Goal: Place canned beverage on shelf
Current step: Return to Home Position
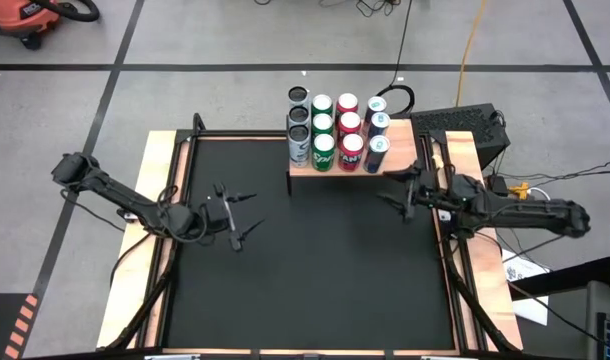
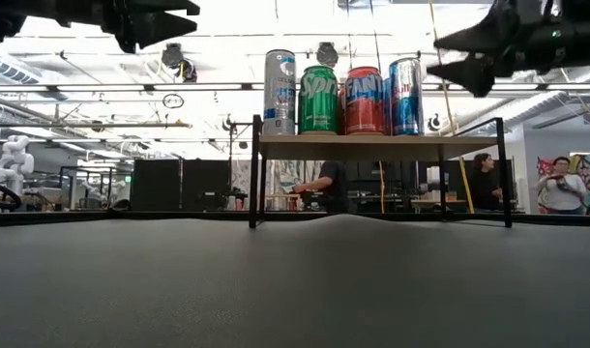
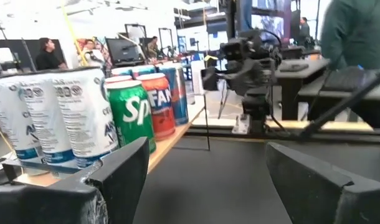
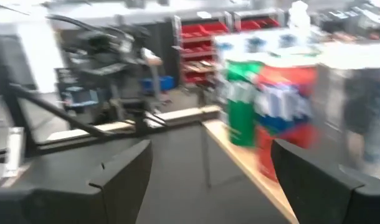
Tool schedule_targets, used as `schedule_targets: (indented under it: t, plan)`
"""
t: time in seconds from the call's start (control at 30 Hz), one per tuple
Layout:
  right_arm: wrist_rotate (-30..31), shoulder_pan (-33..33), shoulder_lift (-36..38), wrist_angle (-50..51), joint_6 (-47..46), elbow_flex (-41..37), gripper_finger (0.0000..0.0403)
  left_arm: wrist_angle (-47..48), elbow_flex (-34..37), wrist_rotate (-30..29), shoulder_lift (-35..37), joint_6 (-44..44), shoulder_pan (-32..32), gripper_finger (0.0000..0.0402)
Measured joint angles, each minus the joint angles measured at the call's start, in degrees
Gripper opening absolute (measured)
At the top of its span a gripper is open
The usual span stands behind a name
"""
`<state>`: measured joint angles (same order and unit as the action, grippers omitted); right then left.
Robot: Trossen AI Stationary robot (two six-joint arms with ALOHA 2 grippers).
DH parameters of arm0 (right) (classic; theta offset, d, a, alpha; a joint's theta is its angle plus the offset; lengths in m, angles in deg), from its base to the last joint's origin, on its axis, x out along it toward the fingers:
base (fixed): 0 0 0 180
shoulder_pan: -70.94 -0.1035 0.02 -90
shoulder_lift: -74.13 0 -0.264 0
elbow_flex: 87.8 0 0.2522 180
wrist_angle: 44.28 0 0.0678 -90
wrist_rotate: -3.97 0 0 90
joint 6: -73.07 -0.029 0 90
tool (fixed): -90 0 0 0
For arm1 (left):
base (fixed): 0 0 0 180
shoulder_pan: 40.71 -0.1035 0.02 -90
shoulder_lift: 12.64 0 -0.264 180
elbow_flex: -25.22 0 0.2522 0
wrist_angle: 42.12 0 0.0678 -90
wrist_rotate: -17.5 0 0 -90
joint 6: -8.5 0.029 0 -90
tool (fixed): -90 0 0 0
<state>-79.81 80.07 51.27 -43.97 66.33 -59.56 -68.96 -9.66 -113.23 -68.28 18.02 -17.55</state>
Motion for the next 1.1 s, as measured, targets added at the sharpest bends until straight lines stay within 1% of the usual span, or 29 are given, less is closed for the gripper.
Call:
schedule_targets:
  t: [0.07,0.17,0.3,0.37,0.53,0.63,0.7,0.8,0.87,0.93,0.97,1.03,1.1]
  plan:
    - [0.4,-3.1,-0.9,-2.7,0.9,0.0,0.0312,-1.3,0.0,0.0,0.0,0.4,-0.4,0.0322]
    - [3.3,-7.3,-3.2,-6.5,3.4,0.1,0.0312,-2.6,0.0,0.9,0.0,0.9,-1.9,0.0322]
    - [8.5,-11.7,-7.8,-6.6,6.8,3.3,0.0312,-2.5,0.0,3.9,0.0,-0.9,-4.4,0.0317]
    - [10.1,-13.4,-10.4,-6.4,7.4,5.2,0.0312,-2.5,0.0,4.6,0.0,-1.2,-5.1,0.031]
    - [10.3,-16.7,-16.3,-7.1,7.3,9.2,0.0312,-2.6,0.0,4.9,0.0,0.0,-5.1,0.0291]
    - [10.2,-18.5,-20.8,-11.6,6.8,9.5,0.0312,-2.7,0.1,4.9,0.1,0.3,-4.6,0.0283]
    - [10.1,-19.3,-25.4,-15.3,5.9,9.5,0.0312,-5.9,1.8,6.3,-0.2,-0.2,-4.8,0.0279]
    - [10.1,-21.2,-32.9,-21.6,5.7,9.4,0.0312,-15.7,5.5,10.8,-3.1,-1.6,-6.0,0.0272]
    - [10.3,-22.6,-36.3,-26.9,6.0,9.4,0.0307,-19.9,7.6,11.4,-4.3,-1.5,-6.3,0.0266]
    - [10.1,-23.8,-36.2,-28.3,7.0,9.4,0.0288,-20.9,9.0,9.4,-3.7,-0.5,-6.1,0.0256]
    - [10.0,-24.1,-34.7,-27.5,7.5,9.4,0.0274,-20.7,9.8,8.0,-2.3,0.5,-5.5,0.0251]
    - [10.2,-24.6,-29.6,-22.3,7.7,9.4,0.0242,-20.8,11.0,6.1,2.1,3.6,-4.3,0.0241]
    - [11.6,-24.6,-23.5,-15.0,7.7,9.4,0.0208,-19.2,11.6,5.5,7.3,6.2,-3.4,0.0231]
